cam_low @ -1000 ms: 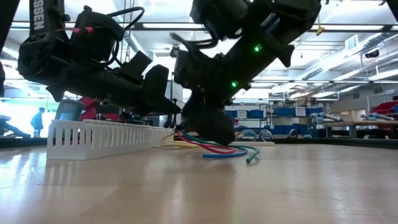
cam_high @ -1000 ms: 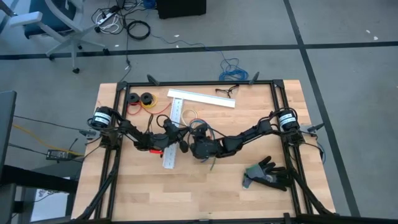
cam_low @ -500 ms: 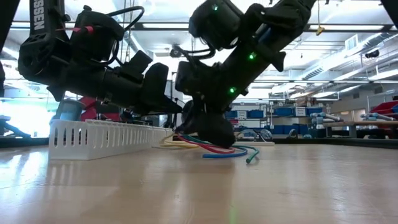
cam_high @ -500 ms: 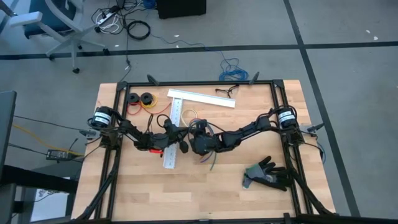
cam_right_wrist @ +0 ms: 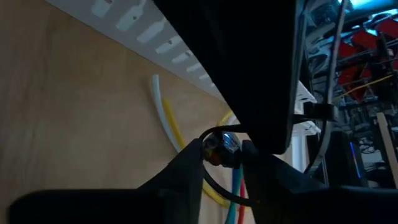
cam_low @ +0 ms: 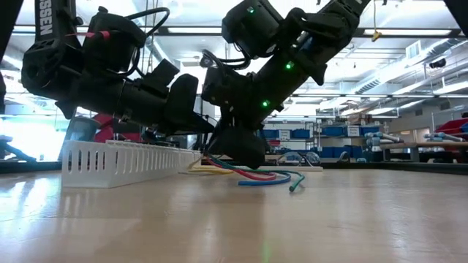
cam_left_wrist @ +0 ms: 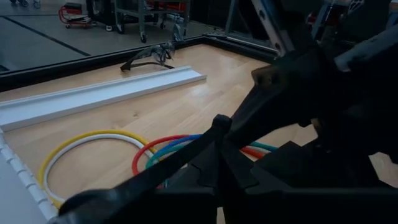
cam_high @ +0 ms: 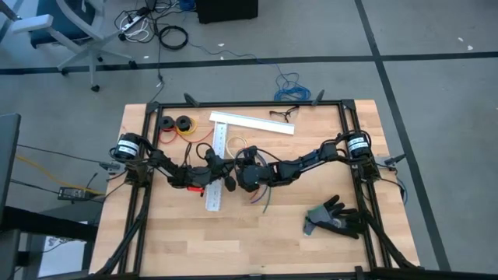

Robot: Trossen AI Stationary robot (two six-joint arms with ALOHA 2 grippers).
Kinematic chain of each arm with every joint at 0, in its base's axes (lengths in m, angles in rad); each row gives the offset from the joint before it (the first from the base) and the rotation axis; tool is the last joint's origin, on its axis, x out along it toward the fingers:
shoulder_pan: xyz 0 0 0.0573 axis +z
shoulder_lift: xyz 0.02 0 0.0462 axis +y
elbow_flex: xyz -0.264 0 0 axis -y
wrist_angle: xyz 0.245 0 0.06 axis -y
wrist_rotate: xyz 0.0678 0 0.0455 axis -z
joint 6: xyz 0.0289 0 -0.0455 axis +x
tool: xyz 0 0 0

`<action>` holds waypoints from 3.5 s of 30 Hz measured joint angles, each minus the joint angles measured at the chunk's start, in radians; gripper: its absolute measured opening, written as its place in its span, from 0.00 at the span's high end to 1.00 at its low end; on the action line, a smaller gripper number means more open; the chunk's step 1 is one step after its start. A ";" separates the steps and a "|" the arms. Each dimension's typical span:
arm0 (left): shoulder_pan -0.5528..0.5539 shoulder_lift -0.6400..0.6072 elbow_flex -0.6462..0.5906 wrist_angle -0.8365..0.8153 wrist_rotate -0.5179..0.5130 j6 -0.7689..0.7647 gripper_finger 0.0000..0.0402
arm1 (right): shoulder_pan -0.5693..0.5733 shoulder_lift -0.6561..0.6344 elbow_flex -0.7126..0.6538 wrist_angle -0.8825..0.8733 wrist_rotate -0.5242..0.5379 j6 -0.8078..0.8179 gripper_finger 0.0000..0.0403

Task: Ziptie cables
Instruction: Wrap the black zip tie on the cables

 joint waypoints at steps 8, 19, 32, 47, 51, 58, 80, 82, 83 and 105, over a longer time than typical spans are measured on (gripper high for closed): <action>-0.001 0.000 0.000 0.019 0.004 0.006 0.99 | 0.000 0.000 0.000 -0.009 -0.001 0.019 0.96; 0.024 0.000 0.001 0.001 -0.012 0.008 0.99 | 0.158 -0.061 0.000 -0.099 0.266 0.056 0.99; 0.104 -0.001 0.001 0.141 -0.015 0.110 0.99 | 0.415 -0.295 0.000 -0.503 0.371 0.455 1.00; 0.141 -0.026 0.026 0.359 0.023 0.222 0.99 | 0.550 -0.317 0.000 -0.873 0.345 0.983 1.00; 0.126 -0.027 0.059 0.338 0.071 0.225 0.99 | 0.543 -0.317 0.000 -0.924 0.187 1.047 1.00; 0.090 -0.027 0.118 0.077 0.107 0.220 0.99 | 0.518 -0.316 0.000 -0.939 0.118 1.111 0.94; 0.055 -0.027 0.150 -0.266 0.098 0.449 0.99 | 0.447 -0.315 0.000 -0.929 0.291 1.115 0.75; 0.055 -0.027 0.150 -0.266 0.084 0.461 0.99 | 0.421 -0.316 -0.009 -0.923 0.396 1.118 0.75; 0.055 -0.027 0.150 -0.264 0.072 0.466 0.99 | 0.403 -0.317 -0.019 -0.922 0.428 1.121 0.75; 0.057 -0.027 0.150 -0.289 0.022 0.480 0.99 | -0.279 -0.372 -0.456 0.364 -0.490 0.378 0.76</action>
